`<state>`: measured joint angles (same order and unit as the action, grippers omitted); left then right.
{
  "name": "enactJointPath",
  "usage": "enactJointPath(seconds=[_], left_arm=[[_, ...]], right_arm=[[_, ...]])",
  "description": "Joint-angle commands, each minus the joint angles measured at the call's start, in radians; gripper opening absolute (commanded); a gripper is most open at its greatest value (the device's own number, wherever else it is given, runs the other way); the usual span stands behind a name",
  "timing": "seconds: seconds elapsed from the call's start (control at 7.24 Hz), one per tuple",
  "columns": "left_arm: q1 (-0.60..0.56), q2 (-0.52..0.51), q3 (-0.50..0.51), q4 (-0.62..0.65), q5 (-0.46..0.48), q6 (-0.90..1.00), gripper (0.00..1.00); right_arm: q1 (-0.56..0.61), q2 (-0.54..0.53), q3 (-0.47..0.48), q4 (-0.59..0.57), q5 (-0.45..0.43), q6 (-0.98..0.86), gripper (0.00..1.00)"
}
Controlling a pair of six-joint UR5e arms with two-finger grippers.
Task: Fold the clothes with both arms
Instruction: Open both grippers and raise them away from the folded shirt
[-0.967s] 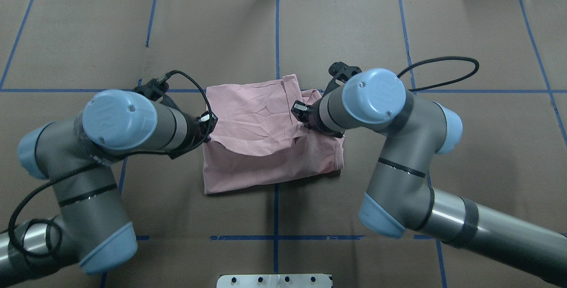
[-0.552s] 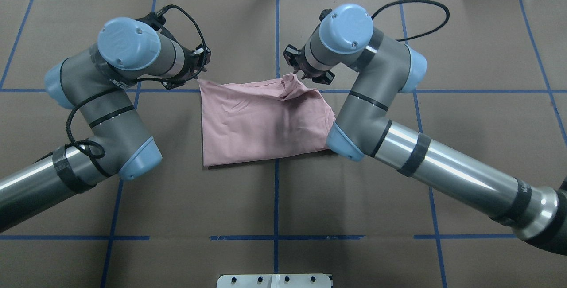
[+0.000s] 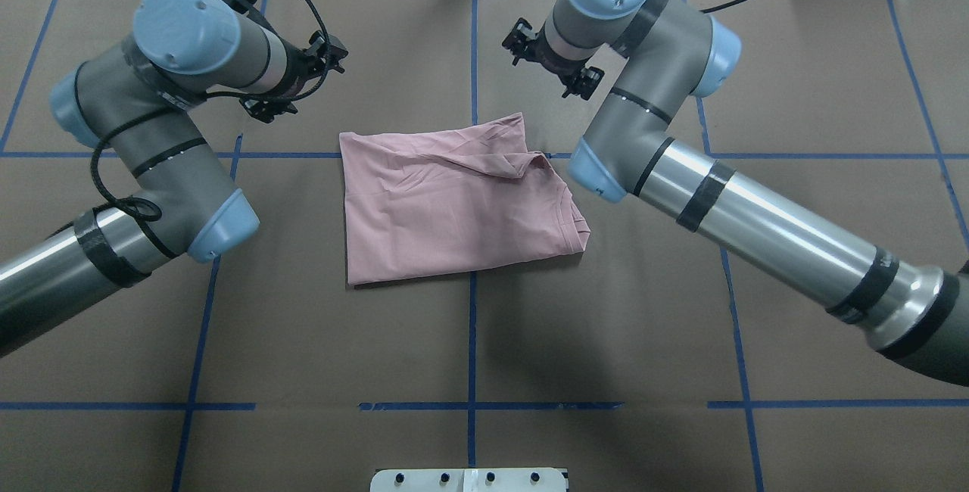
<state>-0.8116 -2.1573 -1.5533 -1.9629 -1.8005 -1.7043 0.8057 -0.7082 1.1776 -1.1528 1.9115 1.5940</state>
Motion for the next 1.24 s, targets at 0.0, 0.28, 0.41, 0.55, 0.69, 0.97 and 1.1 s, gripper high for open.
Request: enactJointPath(seconds=[0.0, 0.28, 0.41, 0.55, 0.69, 0.97, 1.1], left_arm=[[-0.091, 0.029, -0.063, 0.01, -0.094, 0.16, 1.0], [-0.212, 0.126, -0.135, 0.037, -0.207, 0.426, 1.0], [-0.304, 0.163, -0.166, 0.103, -0.267, 0.625, 1.0], [-0.39, 0.178, -0.169, 0.181, -0.307, 0.837, 1.0], [-0.473, 0.212, -0.169, 0.256, -0.33, 1.033, 1.0], [-0.613, 0.293, -0.153, 0.346, -0.33, 1.51, 1.0], [-0.658, 0.327, -0.151, 0.386, -0.338, 1.663, 1.0]], right_arm=[[0.12, -0.043, 0.029, -0.033, 0.131, -0.113, 1.0], [0.292, -0.211, 0.197, -0.182, 0.251, -0.458, 1.0], [0.379, -0.306, 0.283, -0.284, 0.291, -0.7, 1.0], [0.467, -0.392, 0.334, -0.356, 0.331, -0.921, 1.0], [0.536, -0.506, 0.364, -0.378, 0.381, -1.112, 1.0], [0.685, -0.682, 0.361, -0.427, 0.414, -1.523, 1.0], [0.757, -0.703, 0.378, -0.497, 0.444, -1.613, 1.0]])
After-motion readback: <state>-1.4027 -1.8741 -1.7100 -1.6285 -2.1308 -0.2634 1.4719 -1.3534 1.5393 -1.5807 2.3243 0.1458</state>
